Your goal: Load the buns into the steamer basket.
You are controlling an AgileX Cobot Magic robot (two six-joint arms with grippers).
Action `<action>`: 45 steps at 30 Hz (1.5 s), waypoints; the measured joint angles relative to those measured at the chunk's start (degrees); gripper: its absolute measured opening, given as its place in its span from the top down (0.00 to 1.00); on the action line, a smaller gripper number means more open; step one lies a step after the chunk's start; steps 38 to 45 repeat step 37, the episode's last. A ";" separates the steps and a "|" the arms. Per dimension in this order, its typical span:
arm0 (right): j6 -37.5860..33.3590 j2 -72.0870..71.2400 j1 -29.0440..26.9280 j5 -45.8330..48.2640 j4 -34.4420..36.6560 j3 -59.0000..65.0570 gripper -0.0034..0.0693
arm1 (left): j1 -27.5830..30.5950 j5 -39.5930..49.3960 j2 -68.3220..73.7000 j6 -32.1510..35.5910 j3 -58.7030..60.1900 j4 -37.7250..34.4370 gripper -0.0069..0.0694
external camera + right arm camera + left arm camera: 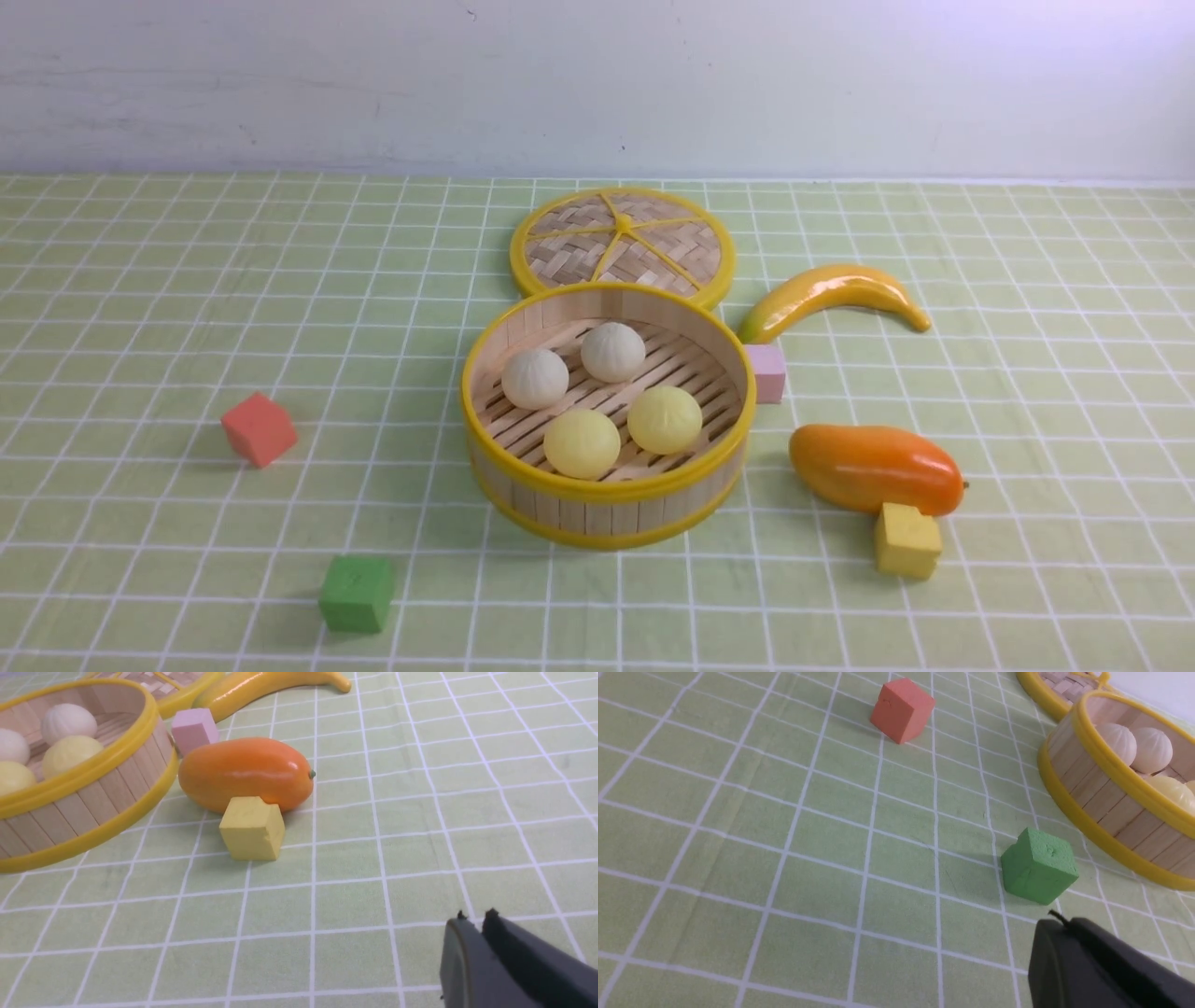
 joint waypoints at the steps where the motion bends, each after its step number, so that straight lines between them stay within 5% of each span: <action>1: 0.00 0.00 0.00 0.00 0.00 0.00 0.88 | 0.00 0.00 0.00 0.00 0.00 0.00 0.93; 45: 0.00 0.00 0.00 -0.04 0.00 0.00 0.86 | 0.00 -0.05 0.00 -0.16 0.00 -0.11 0.93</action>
